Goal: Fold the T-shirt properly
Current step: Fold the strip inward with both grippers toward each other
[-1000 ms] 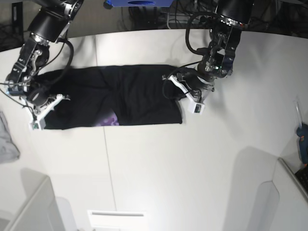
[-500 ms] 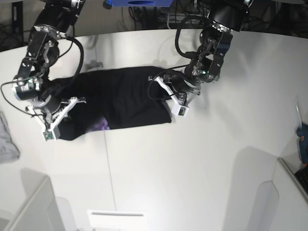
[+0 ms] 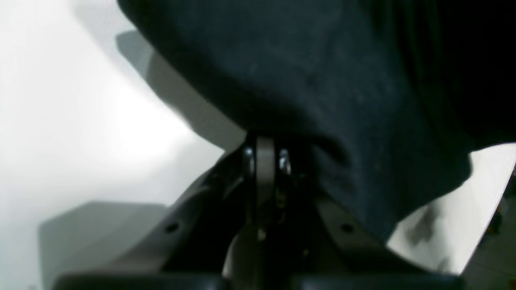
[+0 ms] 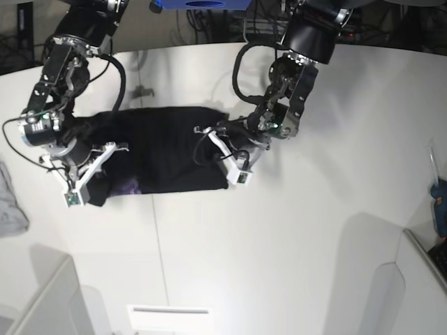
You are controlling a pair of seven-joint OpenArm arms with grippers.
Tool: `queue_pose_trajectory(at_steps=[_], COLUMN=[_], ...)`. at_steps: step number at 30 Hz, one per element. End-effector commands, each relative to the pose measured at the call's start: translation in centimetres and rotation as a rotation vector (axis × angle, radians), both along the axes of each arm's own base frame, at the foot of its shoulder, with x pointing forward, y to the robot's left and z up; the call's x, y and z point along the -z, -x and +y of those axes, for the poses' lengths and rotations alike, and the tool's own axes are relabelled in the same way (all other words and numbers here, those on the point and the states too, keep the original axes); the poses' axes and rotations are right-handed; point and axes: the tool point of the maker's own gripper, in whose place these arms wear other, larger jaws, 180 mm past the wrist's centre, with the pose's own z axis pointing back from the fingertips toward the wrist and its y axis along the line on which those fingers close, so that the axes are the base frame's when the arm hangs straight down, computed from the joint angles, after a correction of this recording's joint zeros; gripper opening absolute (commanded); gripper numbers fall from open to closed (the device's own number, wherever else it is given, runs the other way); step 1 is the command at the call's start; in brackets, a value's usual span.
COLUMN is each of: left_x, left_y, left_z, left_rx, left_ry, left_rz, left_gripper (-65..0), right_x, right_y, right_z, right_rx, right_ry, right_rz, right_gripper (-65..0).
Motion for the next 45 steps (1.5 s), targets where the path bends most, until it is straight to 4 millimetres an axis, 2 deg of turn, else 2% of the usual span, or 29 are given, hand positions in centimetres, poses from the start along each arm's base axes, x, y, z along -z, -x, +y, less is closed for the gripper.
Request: queue_pose_trajectory(at_steps=[1,6,11,20,24,29,32,34,37,42,45], left_x=[-1.4,-2.7,-3.0,-2.5,-1.2,-0.3,-0.8,-0.3,0.0,0.4,0.2], left_y=[-1.0,-2.2,-2.6,-2.3,-1.8,-1.2,-1.3,-0.9,-0.7,-0.1,0.1], left_z=[-0.8,-1.7,-1.8,-1.4,-1.2,-0.3,-0.2,0.5,0.5,0.7,1.6], left_rx=[-0.002,0.003,0.003,0.002,0.000,-0.003,-0.002,-0.003,-0.004,-0.006,-0.005], left_ry=[0.036,0.054,0.057,0.047,0.034,0.015,0.016,0.002,0.002,-0.001,-0.013], left_rz=[-0.040,-0.068,-0.077,-0.066,-0.029,-0.012,-0.026,-0.018,-0.012,0.002,-0.012], left_gripper=[-65.0,-65.0,-65.0,-65.0,-65.0,-65.0,-65.0,-65.0,-65.0,-65.0,-65.0], right_x=[-1.6,-2.1,-2.2,-2.0,-1.9,-1.2,-0.5,-0.5,-0.5,0.9,2.0], right_y=[-1.0,-1.5,-1.7,-2.0,-2.0,-2.0,-1.8,-1.7,-1.6,-1.5,-1.5], right_z=[0.0,0.2,1.6,7.0,8.2,9.8,10.7,11.6,12.5,12.8,12.9], right_rx=[-0.004,-0.005,-0.010,-0.129,-0.141,-0.148,-0.151,-0.174,-0.197,-0.195,-0.189], right_ry=[-0.001,-0.009,-0.048,-0.100,-0.126,-0.162,-0.185,-0.189,-0.197,-0.208,-0.221], right_rz=[-0.065,-0.082,-0.087,-0.084,-0.080,-0.061,-0.063,-0.067,-0.066,-0.020,-0.001], right_gripper=[-65.0,-65.0,-65.0,-65.0,-65.0,-65.0,-65.0,-65.0,-65.0,-65.0,-65.0])
